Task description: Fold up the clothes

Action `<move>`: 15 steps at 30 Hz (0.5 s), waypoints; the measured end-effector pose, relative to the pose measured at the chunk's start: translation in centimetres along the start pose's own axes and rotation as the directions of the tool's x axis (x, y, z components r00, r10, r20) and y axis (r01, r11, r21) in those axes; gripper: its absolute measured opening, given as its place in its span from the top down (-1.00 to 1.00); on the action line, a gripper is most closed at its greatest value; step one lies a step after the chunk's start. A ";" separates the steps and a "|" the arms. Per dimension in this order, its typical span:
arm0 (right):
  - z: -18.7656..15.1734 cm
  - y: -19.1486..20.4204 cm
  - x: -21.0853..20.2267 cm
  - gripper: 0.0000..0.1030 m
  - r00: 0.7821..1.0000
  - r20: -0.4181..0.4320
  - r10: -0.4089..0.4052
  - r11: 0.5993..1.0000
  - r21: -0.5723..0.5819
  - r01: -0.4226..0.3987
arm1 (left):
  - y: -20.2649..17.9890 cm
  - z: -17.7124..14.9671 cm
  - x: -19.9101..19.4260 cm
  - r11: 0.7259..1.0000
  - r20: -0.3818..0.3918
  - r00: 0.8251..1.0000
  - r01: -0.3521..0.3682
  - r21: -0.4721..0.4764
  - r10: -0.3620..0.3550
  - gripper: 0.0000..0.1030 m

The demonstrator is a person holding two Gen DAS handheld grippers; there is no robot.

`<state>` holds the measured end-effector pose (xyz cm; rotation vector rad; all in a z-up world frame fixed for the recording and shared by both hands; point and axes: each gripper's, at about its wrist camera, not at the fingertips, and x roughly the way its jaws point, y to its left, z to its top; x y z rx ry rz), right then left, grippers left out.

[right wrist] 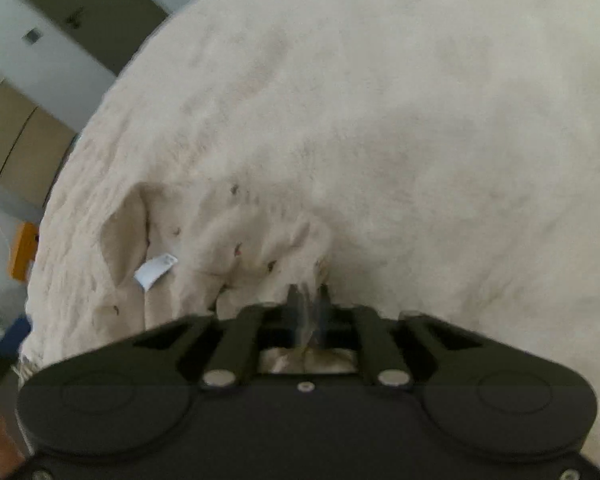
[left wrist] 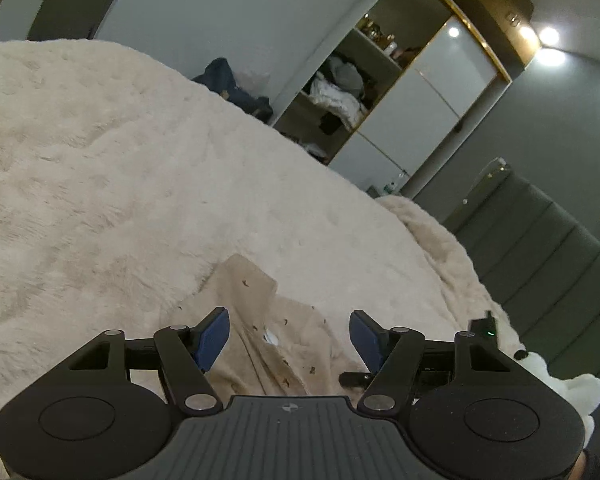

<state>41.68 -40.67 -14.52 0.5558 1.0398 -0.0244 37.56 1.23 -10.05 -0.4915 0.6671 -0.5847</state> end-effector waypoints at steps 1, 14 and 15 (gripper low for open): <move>1.0 0.5 -0.3 0.95 0.999 0.025 -0.032 0.999 -0.013 0.032 | 0.2 0.2 -0.4 1.000 0.005 1.000 0.002 -0.015 -0.002 -0.17; 7.7 11.2 -0.1 0.32 0.814 0.367 -0.451 0.758 -0.324 0.566 | -0.2 1.7 -2.3 0.999 0.047 0.999 0.008 -0.038 -0.007 -0.17; 7.1 11.6 -0.3 0.27 0.831 0.370 -0.416 0.771 -0.340 0.538 | -0.3 1.7 -2.6 0.999 0.049 0.999 0.004 -0.035 -0.003 -0.17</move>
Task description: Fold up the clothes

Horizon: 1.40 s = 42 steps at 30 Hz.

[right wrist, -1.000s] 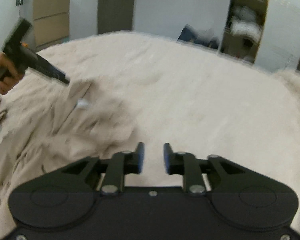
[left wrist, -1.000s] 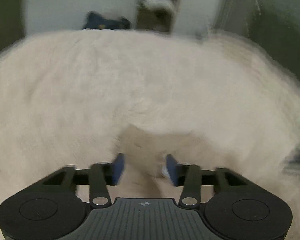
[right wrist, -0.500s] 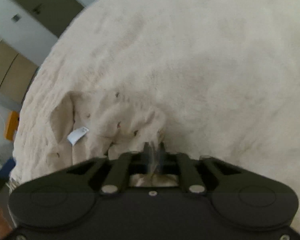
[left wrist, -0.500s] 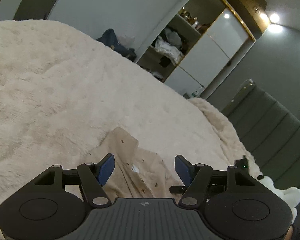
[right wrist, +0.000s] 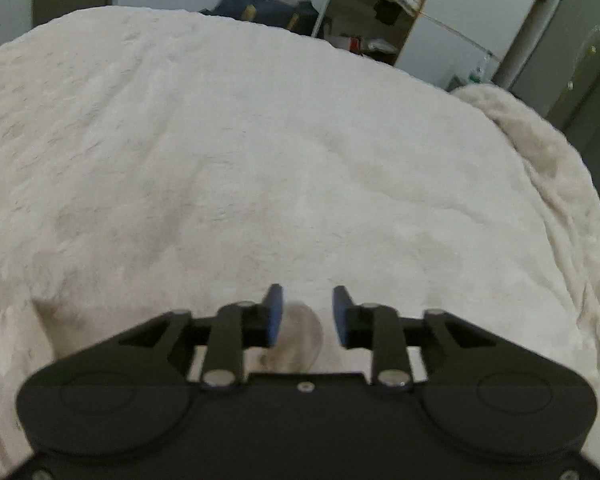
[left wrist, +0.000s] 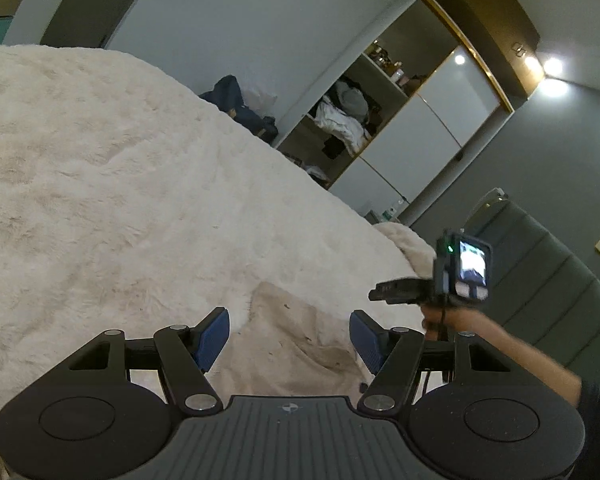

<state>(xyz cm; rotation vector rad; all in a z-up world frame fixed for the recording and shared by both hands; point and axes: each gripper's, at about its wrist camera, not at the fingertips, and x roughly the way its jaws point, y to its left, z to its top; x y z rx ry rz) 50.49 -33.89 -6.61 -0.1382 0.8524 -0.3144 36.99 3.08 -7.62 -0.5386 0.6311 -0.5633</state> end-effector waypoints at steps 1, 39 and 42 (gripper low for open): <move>-0.3 0.5 -0.6 0.16 0.999 0.017 0.038 0.999 -0.003 -0.038 | 0.0 0.0 -0.3 1.000 0.002 1.000 -0.002 0.003 0.002 -0.17; -9.1 -8.6 -0.5 -0.18 0.835 0.105 0.540 0.743 0.407 -0.531 | -0.8 -0.7 1.2 1.000 -0.054 0.999 0.005 0.007 -0.005 -0.18; -10.2 -6.5 1.0 -0.21 0.844 0.068 0.532 0.747 0.431 -0.506 | -0.8 -0.8 1.4 1.000 -0.062 0.998 0.000 0.015 0.000 -0.18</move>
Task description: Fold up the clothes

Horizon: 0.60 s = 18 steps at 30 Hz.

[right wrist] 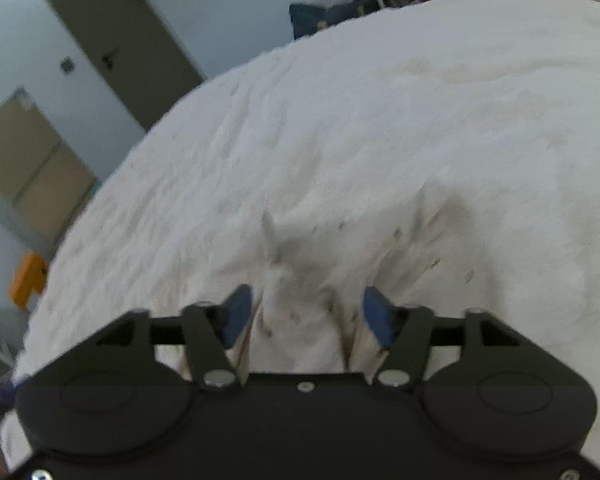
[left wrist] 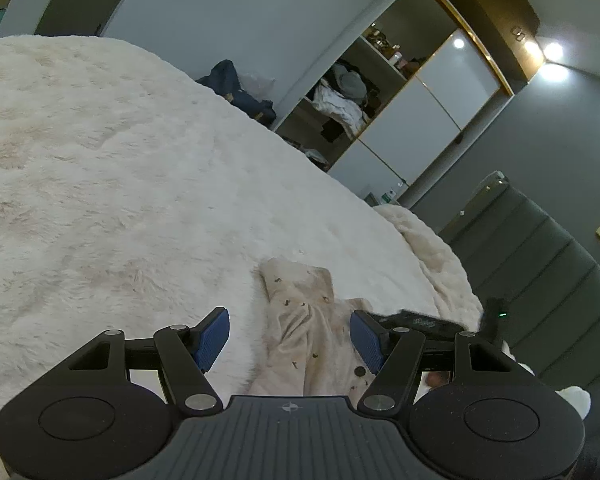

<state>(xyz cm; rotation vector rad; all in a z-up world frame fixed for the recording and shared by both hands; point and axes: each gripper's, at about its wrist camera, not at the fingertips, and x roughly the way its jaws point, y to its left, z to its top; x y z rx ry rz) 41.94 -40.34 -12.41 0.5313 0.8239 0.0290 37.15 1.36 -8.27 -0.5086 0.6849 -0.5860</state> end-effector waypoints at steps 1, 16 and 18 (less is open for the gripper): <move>-0.4 -0.2 0.3 -0.16 1.000 -0.016 0.014 1.000 0.019 -0.014 | 0.0 0.0 0.1 1.000 -0.003 1.000 -0.004 0.004 0.004 -0.18; -13.6 -3.3 -13.4 -0.51 0.998 0.043 -0.047 0.989 -0.139 0.052 | -1.7 -2.8 2.4 0.966 -0.124 0.983 -0.106 0.235 0.138 -0.46; -15.7 -5.1 -14.3 -0.51 0.997 0.083 -0.007 0.994 -0.109 0.016 | -1.9 -3.4 2.1 0.961 -0.139 0.977 -0.121 0.247 0.159 -0.46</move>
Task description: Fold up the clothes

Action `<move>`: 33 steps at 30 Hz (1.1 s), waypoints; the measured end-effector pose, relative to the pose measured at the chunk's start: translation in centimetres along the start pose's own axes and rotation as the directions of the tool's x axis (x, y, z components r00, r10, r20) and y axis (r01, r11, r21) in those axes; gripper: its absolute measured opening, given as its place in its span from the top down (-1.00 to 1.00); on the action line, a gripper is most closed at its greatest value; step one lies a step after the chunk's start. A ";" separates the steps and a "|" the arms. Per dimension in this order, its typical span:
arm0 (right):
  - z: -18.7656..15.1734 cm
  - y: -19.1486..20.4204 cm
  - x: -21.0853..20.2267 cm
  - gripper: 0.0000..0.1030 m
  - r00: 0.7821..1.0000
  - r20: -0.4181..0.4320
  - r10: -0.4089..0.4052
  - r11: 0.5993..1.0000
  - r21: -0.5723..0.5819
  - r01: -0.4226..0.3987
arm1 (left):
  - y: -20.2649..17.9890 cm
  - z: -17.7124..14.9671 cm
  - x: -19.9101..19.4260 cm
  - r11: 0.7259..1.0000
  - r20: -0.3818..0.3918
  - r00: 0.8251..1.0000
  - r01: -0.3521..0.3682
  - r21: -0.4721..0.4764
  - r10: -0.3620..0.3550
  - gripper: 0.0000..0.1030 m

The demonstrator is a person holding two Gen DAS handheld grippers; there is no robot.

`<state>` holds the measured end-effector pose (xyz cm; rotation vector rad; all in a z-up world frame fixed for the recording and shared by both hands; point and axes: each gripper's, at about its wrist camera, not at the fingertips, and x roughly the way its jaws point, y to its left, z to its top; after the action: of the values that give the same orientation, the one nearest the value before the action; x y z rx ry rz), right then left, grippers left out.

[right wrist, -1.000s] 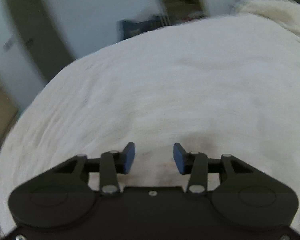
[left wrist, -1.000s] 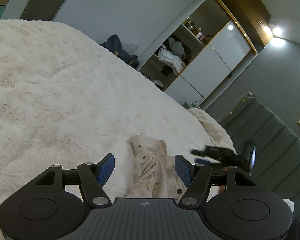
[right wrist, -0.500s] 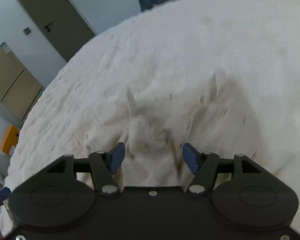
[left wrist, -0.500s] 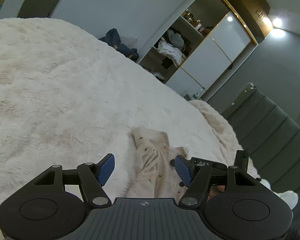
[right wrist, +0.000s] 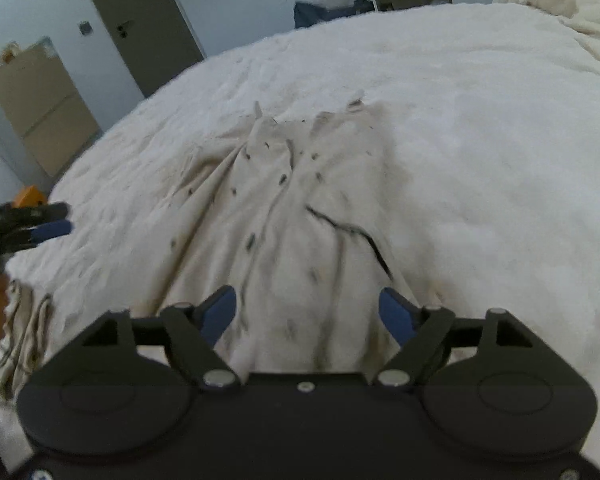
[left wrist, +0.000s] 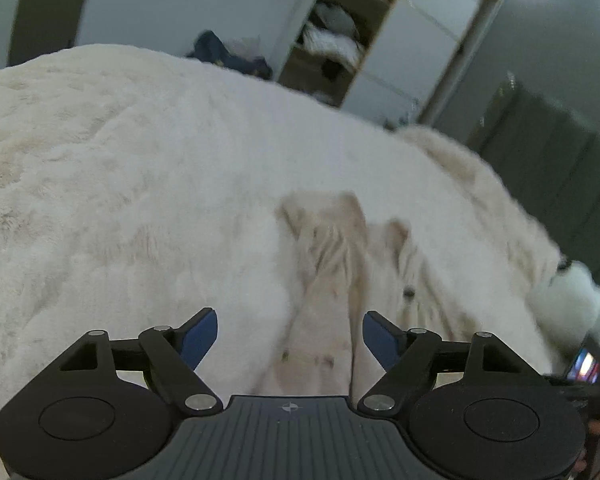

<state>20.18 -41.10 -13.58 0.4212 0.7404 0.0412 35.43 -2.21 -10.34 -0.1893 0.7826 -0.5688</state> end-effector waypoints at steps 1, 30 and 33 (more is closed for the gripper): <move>-1.1 -0.8 -0.5 -0.50 1.000 0.021 0.016 1.000 0.017 -0.017 | 0.2 -0.5 -0.9 0.999 0.005 1.000 -0.010 -0.036 0.010 -0.46; 2.3 -4.9 0.9 -0.39 0.993 -0.084 0.078 0.984 0.167 -0.063 | -0.3 -2.9 -7.7 0.885 0.133 0.935 -0.257 -0.388 0.329 0.95; 2.5 -4.9 0.8 -0.39 0.994 -0.068 0.083 0.982 0.175 -0.070 | -2.7 1.5 -14.4 0.894 0.397 0.806 -0.343 -0.289 0.438 0.94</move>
<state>21.89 -46.36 -14.36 0.6159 0.8047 0.0661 27.22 3.42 0.53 -0.3269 0.3979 -0.0329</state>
